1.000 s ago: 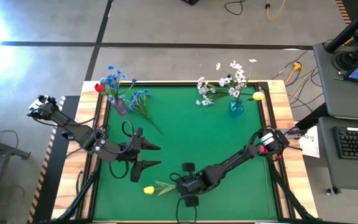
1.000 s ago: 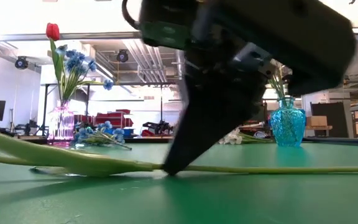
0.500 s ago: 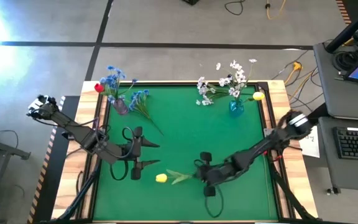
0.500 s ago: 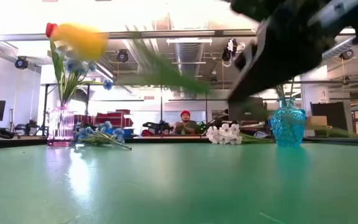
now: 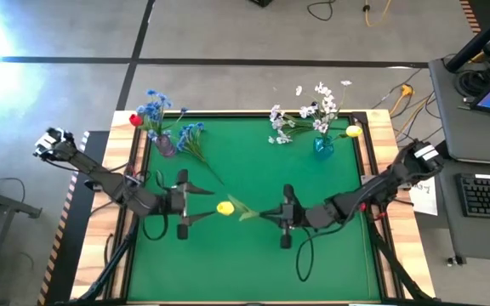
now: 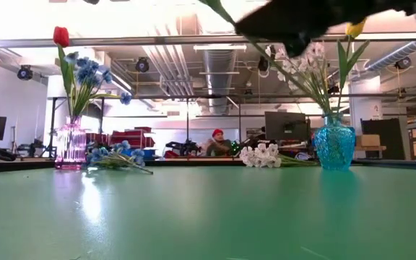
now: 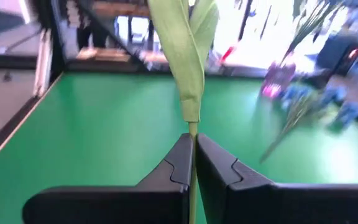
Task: Sort flowers into vase by color
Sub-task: Put the yellow tulip into the blue vase
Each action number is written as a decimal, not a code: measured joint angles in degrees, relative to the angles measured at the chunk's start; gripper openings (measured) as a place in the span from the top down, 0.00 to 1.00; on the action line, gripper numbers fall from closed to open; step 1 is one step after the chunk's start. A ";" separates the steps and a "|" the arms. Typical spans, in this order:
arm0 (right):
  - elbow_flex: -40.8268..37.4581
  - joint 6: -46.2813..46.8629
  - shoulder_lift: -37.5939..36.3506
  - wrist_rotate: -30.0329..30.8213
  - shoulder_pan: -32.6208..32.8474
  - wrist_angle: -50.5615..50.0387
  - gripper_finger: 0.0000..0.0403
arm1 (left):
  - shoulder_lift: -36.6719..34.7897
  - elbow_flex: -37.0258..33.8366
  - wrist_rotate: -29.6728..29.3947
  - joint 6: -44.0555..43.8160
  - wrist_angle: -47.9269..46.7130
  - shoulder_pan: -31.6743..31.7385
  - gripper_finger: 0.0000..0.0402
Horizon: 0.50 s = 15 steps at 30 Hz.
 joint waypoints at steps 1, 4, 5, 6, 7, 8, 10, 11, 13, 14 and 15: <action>0.10 -1.41 0.00 -0.17 -0.71 1.87 0.98 | -0.86 -0.74 -0.49 0.01 1.32 0.33 0.41; 0.14 -5.75 0.00 -3.81 -3.45 8.44 0.98 | -1.71 -3.01 -0.59 -0.03 5.64 1.71 0.41; 0.16 -6.93 0.00 -5.62 -4.64 10.35 0.98 | -1.47 -3.97 -0.13 0.49 7.67 2.35 0.41; 0.16 -7.64 0.00 -7.59 -5.84 12.21 0.98 | -0.97 -4.87 0.59 1.57 10.71 3.15 0.41; 0.16 -8.50 0.00 -9.76 -7.12 14.12 0.98 | -0.38 -5.60 1.31 2.65 13.96 3.92 0.41; 0.16 -9.08 0.02 -12.19 -8.44 15.82 0.98 | 0.35 -6.31 2.18 3.71 17.01 4.78 0.41; 0.20 -9.99 0.38 -17.60 -11.08 18.91 0.98 | 2.32 -7.85 3.93 5.54 22.85 6.83 0.41; 0.21 -10.23 0.78 -20.37 -12.29 20.33 0.98 | 3.42 -8.65 5.22 6.27 25.56 7.94 0.41; 0.21 -10.29 1.85 -24.83 -14.31 22.49 0.98 | 5.75 -9.57 8.06 6.75 30.81 10.28 0.41; 0.21 -10.30 2.47 -26.23 -15.02 23.97 0.98 | 6.90 -9.61 9.97 6.70 33.28 11.47 0.41; 0.21 -10.42 2.94 -26.89 -15.50 24.86 0.98 | 8.05 -9.61 12.01 6.59 34.93 12.50 0.41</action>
